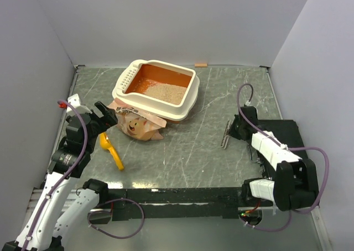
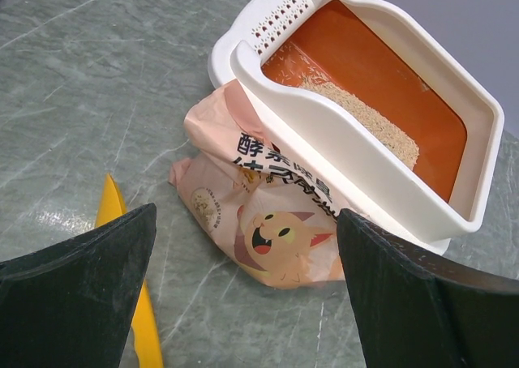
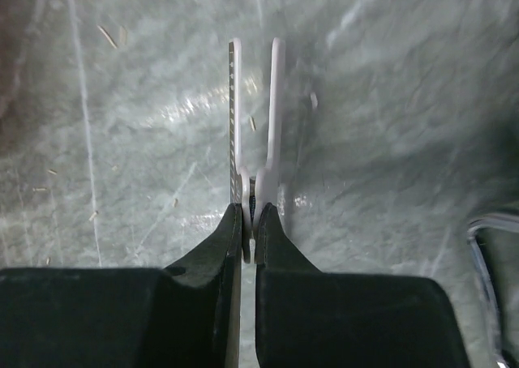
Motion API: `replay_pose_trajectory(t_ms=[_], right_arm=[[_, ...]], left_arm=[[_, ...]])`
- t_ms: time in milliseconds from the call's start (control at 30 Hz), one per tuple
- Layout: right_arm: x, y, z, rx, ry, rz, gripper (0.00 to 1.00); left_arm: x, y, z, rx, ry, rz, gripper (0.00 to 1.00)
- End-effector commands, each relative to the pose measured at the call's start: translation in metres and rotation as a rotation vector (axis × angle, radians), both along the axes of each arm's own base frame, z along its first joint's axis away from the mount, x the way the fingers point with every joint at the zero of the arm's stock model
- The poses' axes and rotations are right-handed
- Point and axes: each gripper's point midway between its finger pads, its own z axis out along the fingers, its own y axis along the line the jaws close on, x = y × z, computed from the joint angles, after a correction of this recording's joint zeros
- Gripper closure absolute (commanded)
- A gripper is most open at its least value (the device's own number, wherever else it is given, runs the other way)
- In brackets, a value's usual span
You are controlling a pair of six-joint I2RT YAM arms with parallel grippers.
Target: Fill the litter box with clean litter
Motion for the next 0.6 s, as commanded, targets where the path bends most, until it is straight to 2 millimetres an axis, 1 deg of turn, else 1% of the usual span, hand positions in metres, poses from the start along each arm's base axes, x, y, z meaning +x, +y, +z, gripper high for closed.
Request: replay_pose_trajectory(t_ms=[0, 67, 100, 200, 233, 300, 333, 433, 467, 500, 567], right_arm=[[0.01, 0.008, -0.006, 0.137, -0.022, -0.047, 0.97], [0.01, 0.006, -0.012, 0.148, -0.013, -0.061, 0.87], [0.007, 0.004, -0.016, 0.151, -0.002, -0.071, 0.84], [0.004, -0.001, -0.023, 0.139, 0.016, -0.088, 0.67], [0.004, -0.003, -0.022, 0.134, 0.013, -0.093, 0.59], [0.002, -0.005, -0.023, 0.127, 0.018, -0.1, 0.53], [0.002, -0.007, -0.022, 0.124, 0.015, -0.104, 0.47], [0.002, -0.009, -0.015, 0.114, 0.0, -0.104, 0.38], [0.003, -0.007, -0.012, 0.12, -0.007, -0.093, 0.37], [0.006, -0.006, 0.0, 0.123, -0.038, -0.083, 0.36], [0.007, -0.002, 0.013, 0.113, -0.078, -0.037, 0.32]], left_arm=[[0.004, -0.003, 0.004, -0.003, -0.021, -0.017, 0.03], [0.004, -0.003, 0.005, -0.003, -0.024, -0.018, 0.03], [0.004, -0.004, 0.004, -0.003, -0.023, -0.02, 0.03], [0.005, -0.004, 0.004, -0.002, -0.019, -0.025, 0.03], [0.005, -0.005, 0.002, 0.0, -0.013, -0.025, 0.03], [0.005, -0.006, 0.003, -0.002, -0.014, -0.029, 0.03], [0.006, -0.006, 0.002, -0.001, -0.01, -0.029, 0.03], [0.006, -0.006, 0.001, 0.0, -0.007, -0.031, 0.03], [0.006, -0.006, 0.001, -0.001, -0.008, -0.032, 0.03], [0.006, -0.006, 0.001, 0.0, -0.008, -0.034, 0.03], [0.007, -0.006, 0.001, -0.001, -0.008, -0.034, 0.03]])
